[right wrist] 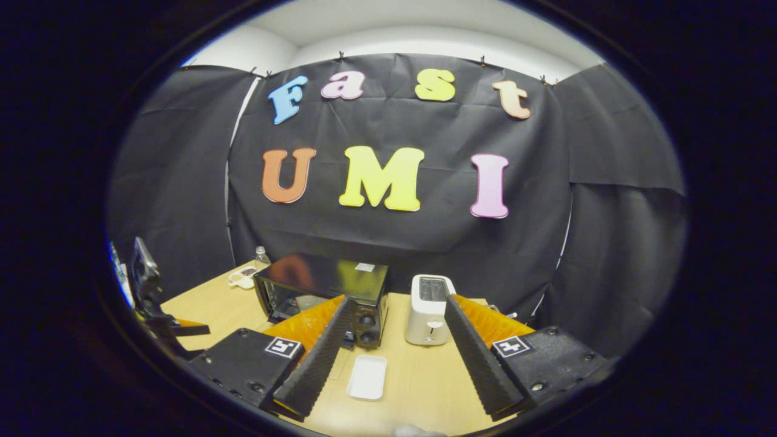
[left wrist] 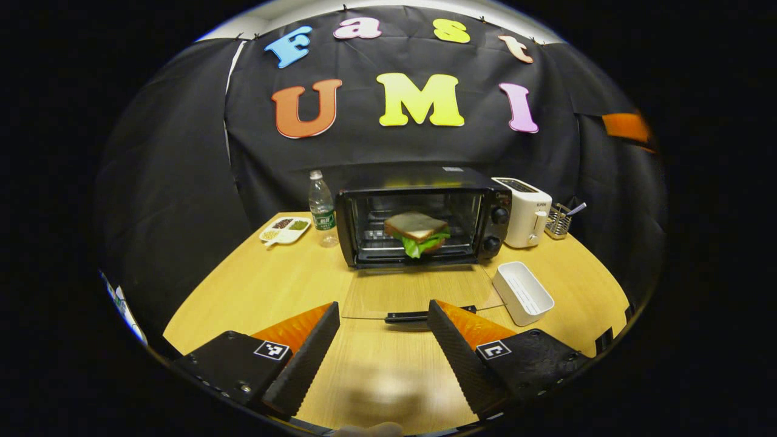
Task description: Open the electric oven with the left hand, put the food in, and close the electric oven.
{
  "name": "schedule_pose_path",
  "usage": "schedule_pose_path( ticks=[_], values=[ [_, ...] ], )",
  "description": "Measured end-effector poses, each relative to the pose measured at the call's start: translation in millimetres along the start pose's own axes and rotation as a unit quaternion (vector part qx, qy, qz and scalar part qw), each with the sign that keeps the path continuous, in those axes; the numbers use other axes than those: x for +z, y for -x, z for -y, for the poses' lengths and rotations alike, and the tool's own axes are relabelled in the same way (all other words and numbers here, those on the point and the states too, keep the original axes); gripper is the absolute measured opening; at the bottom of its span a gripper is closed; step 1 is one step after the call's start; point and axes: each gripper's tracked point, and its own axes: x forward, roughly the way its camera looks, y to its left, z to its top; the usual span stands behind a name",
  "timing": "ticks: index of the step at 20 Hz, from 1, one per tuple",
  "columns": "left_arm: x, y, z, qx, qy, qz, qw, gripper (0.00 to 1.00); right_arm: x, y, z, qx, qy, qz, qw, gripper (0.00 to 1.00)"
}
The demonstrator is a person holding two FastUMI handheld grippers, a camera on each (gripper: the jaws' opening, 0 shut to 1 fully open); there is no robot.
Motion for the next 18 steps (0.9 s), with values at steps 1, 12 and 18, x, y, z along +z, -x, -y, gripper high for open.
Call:
schedule_pose_path(
  ticks=[1, 12, 18],
  values=[
    [-8.4, -8.3, 8.6, -0.005, 0.0, -0.008, 1.0, 0.96, 3.8, 4.3, 3.6, -0.001, -0.004, -0.001, 1.0, 1.0],
    [-92.6, -77.0, 57.6, -0.037, 0.013, -0.095, 0.995, 0.96, 2.5, 14.4, 37.8, -0.024, -0.014, -0.027, 0.999, 0.91],
    [-97.0, -95.7, 59.7, -0.038, 0.02, -0.108, 0.993, 0.96, -2.9, 5.0, 39.6, -0.023, -0.023, -0.04, 0.999, 0.91]
  ],
)
